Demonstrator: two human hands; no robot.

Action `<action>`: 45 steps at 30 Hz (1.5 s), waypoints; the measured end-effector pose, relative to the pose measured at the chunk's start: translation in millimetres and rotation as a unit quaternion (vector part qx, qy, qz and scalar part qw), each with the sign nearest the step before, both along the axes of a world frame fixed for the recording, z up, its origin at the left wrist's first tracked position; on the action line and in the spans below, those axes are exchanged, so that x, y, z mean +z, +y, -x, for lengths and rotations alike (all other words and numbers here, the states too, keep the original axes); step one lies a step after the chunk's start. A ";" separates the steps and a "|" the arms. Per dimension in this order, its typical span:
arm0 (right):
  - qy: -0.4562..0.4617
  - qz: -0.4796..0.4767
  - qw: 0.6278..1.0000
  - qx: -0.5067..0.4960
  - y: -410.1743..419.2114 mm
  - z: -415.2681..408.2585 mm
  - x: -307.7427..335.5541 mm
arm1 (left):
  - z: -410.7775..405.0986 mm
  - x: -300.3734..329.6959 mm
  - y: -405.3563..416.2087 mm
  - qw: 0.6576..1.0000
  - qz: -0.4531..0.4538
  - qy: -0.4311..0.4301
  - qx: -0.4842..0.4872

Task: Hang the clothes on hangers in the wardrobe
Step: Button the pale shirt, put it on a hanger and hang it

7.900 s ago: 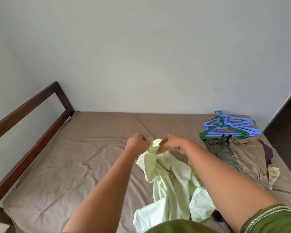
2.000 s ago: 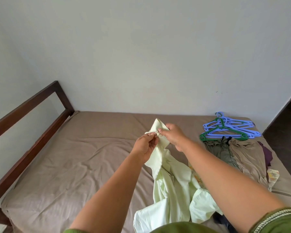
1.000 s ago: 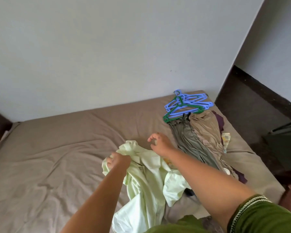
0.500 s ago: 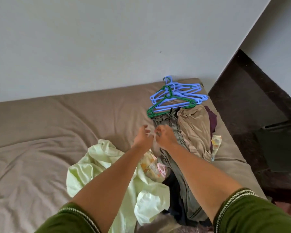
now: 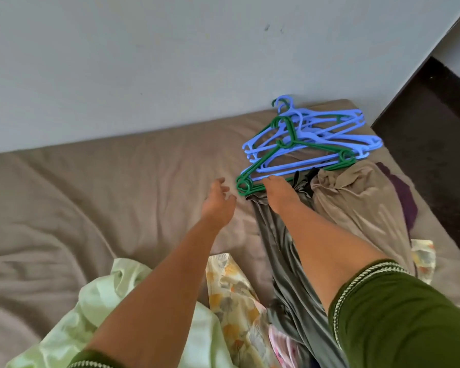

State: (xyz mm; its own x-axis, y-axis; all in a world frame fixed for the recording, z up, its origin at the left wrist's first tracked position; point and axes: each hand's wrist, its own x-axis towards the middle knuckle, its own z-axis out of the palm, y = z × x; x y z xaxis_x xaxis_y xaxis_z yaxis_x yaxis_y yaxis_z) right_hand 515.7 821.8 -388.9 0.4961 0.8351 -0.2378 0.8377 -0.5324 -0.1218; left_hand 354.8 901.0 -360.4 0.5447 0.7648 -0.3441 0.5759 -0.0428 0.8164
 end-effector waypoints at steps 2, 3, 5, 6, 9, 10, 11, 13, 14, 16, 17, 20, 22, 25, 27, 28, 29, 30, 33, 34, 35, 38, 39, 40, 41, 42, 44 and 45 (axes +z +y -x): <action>-0.043 0.045 0.996 0.057 10.2 -8.9 -16.9 | -5.0 -19.9 11.4 1.000 0.016 -0.016 0.021; -0.069 0.060 0.993 0.081 14.0 -11.0 -23.0 | -7.3 -28.7 13.3 1.000 0.017 -0.018 0.017; -0.127 0.084 0.981 0.119 19.8 -12.7 -31.0 | -9.9 -40.0 11.4 1.000 0.012 -0.025 0.009; -0.150 0.092 0.976 0.133 21.9 -13.0 -31.3 | -10.3 -43.9 9.0 0.999 0.014 -0.030 0.006; -0.171 0.091 0.969 0.151 26.5 -16.1 -14.8 | -9.2 -47.0 3.5 0.999 0.015 -0.033 0.009; -0.168 0.083 0.971 0.147 27.9 -17.2 -6.0 | -8.6 -44.8 3.1 0.999 0.014 -0.033 0.015; -0.162 0.072 0.975 0.137 29.9 -17.5 4.8 | -8.5 -40.7 3.9 0.999 0.018 -0.033 0.026; -0.148 0.048 0.980 0.122 34.8 -14.3 32.0 | -9.0 -22.1 7.0 0.997 0.033 -0.045 0.055; -0.144 0.033 0.981 0.123 37.3 -10.9 45.7 | -9.1 -9.6 9.6 0.995 0.040 -0.054 0.072; -0.129 -0.011 0.983 0.132 38.4 1.2 71.9 | -7.8 22.3 15.7 0.989 0.050 -0.075 0.118; -0.121 -0.046 0.981 0.141 37.2 11.5 84.0 | -4.7 41.3 20.4 0.984 0.051 -0.087 0.145; -0.167 -0.118 0.955 0.216 31.8 57.8 111.7 | 20.8 104.1 37.4 0.977 0.020 -0.080 0.196; -0.179 -0.097 0.932 0.299 26.6 96.9 122.0 | 48.8 134.9 43.1 0.990 -0.039 0.031 0.130; -0.196 -0.068 0.889 0.408 25.6 165.2 127.8 | 97.6 152.8 36.2 0.979 -0.059 0.195 0.031; -0.183 -0.126 0.864 0.452 27.0 208.1 136.9 | 136.6 154.0 30.0 0.972 -0.034 0.227 0.057; -0.164 -0.179 0.844 0.478 27.0 228.7 138.5 | 159.2 155.3 26.1 0.968 -0.040 0.235 0.085; -0.143 -0.236 0.827 0.490 24.7 247.7 138.6 | 184.1 155.1 22.5 0.963 -0.052 0.236 0.120; -0.125 -0.295 0.816 0.481 21.3 264.6 134.5 | 209.8 155.0 17.7 0.958 -0.065 0.233 0.153; -0.088 -0.382 0.838 0.379 -2.7 299.4 114.2 | 290.8 153.3 -1.5 0.935 -0.126 0.249 0.220; -0.069 -0.365 0.871 0.322 -14.6 304.3 105.4 | 316.7 152.8 -8.5 0.927 -0.141 0.254 0.236; -0.052 -0.332 0.905 0.261 -24.1 307.7 96.7 | 341.9 148.4 -13.1 0.922 -0.149 0.260 0.247; 0.059 -0.130 0.986 0.084 -30.0 315.6 69.0 | 396.3 140.0 -18.0 0.911 -0.151 0.273 0.271; 0.117 -0.075 0.990 0.038 -27.8 322.2 63.4 | 408.1 137.1 -18.6 0.910 -0.154 0.269 0.275; 0.176 -0.035 0.984 -0.013 -23.4 330.5 58.4 | 416.8 135.0 -19.1 0.910 -0.157 0.264 0.280; 0.224 -0.011 0.973 -0.061 -17.5 338.2 53.8 | 424.0 132.3 -19.3 0.909 -0.163 0.260 0.283; 0.250 0.002 0.964 -0.091 -11.4 344.9 49.0 | 430.6 129.4 -19.3 0.907 -0.172 0.257 0.286; 0.257 0.007 0.961 -0.107 1.9 355.9 32.7 | 444.2 120.8 -18.2 0.905 -0.182 0.256 0.288; 0.245 0.010 0.964 -0.098 7.7 360.3 26.4 | 450.1 116.0 -17.2 0.904 -0.187 0.258 0.286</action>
